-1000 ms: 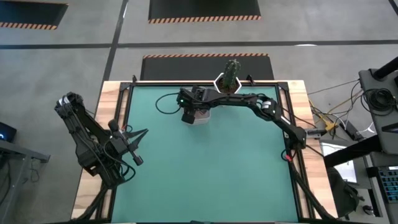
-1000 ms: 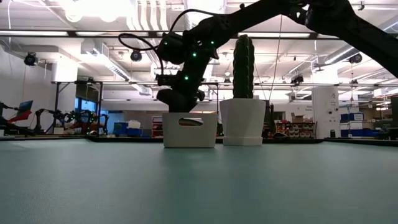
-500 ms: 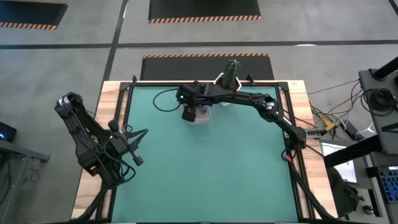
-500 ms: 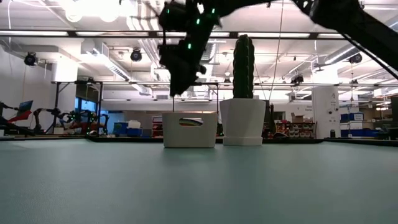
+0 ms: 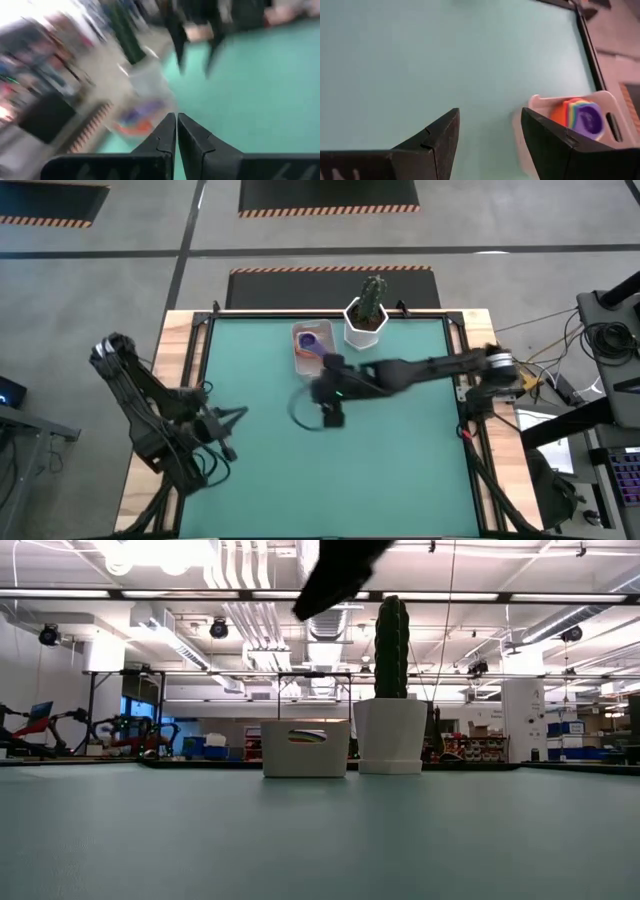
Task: Nest measuring cups in basket
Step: Return to Home Position
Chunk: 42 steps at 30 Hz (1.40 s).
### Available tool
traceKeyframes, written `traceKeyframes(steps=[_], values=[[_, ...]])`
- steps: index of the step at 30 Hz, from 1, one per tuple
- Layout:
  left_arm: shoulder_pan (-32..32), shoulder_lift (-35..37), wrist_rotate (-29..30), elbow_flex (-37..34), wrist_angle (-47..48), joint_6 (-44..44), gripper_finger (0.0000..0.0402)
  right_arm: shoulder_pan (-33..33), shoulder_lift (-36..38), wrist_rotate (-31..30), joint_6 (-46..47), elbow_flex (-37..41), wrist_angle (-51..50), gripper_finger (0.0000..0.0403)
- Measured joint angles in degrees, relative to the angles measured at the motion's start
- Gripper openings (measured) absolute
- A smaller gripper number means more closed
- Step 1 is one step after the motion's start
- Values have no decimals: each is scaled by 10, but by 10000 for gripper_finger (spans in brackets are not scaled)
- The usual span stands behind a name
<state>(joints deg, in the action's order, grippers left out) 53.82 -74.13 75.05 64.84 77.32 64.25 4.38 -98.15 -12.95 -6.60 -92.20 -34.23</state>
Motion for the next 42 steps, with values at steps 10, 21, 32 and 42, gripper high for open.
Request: traceKeyframes(steps=[10, 21, 32, 42], values=[[-25, -68, -216, -28, -518, -571, 0, 70, 253, 21, -6, 417, 336, 201], [-326, 6, -683, -191, -790, -804, 0, 70, 491, 43, -8, 696, 548, 201], [-495, 239, -771, -443, -973, -744, 0, 68, 719, 39, -23, 841, 561, 201], [-529, 471, -771, -559, -972, -727, 0, 68, 875, 23, -53, 905, 549, 201]])
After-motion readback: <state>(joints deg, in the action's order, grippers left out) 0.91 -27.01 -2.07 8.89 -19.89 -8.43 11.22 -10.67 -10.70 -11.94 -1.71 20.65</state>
